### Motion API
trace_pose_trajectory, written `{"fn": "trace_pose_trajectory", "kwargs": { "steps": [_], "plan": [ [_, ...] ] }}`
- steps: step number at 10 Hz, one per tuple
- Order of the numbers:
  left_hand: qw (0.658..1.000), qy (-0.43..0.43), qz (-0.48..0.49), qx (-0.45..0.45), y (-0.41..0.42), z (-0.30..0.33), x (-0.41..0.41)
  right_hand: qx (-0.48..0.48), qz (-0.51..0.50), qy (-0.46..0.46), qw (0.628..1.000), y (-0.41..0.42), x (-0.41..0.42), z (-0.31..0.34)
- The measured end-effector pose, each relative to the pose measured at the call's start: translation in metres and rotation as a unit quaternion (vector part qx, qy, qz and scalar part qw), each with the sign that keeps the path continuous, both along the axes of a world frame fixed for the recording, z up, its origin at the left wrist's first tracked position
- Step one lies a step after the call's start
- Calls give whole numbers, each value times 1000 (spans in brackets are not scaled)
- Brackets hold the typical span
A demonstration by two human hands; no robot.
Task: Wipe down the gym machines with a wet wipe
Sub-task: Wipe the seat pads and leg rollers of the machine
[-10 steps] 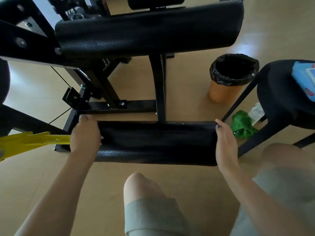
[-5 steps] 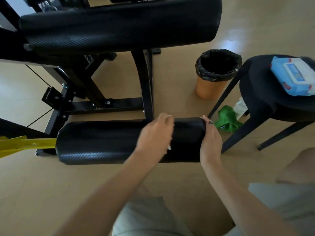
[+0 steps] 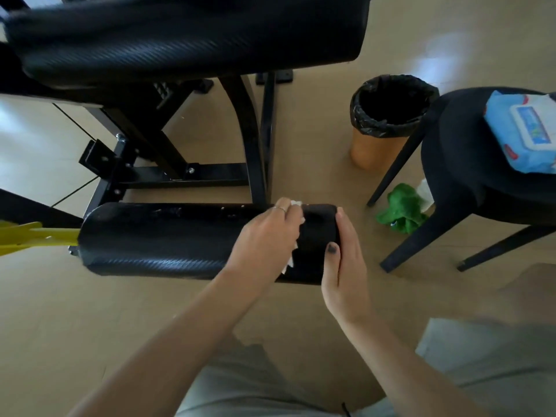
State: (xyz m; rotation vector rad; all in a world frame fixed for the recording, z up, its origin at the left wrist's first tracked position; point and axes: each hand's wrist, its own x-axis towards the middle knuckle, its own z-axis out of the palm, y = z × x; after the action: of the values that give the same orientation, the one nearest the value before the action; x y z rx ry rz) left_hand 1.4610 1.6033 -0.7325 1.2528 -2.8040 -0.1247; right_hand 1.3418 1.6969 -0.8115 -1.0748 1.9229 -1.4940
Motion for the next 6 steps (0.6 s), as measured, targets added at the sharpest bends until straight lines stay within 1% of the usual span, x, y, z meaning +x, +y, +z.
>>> {"fn": "trace_pose_trajectory", "kwargs": {
  "steps": [1, 2, 3, 4, 5, 6],
  "plan": [
    [994, 27, 106, -16, -20, -3, 44, 7, -39, -117, 992, -5, -1, 20],
    [994, -18, 95, -51, -17, -8, 36, 29, -83, -258, 962, -26, -6, 45],
    [1000, -5, -8, -14, 4, -11, -19, 54, -100, -309, 944, -43, -2, 50],
    [998, 17, -57, 3, 8, -7, -46, 51, -131, -286, 948, -42, 3, 39],
    [1000, -7, -9, 3, 1, 6, -14, 55, -130, -257, 956, -39, 2, 31],
    [996, -58, 52, -54, -32, 1, 66, 12, -105, -169, 980, -31, 6, 30]
  ]
}}
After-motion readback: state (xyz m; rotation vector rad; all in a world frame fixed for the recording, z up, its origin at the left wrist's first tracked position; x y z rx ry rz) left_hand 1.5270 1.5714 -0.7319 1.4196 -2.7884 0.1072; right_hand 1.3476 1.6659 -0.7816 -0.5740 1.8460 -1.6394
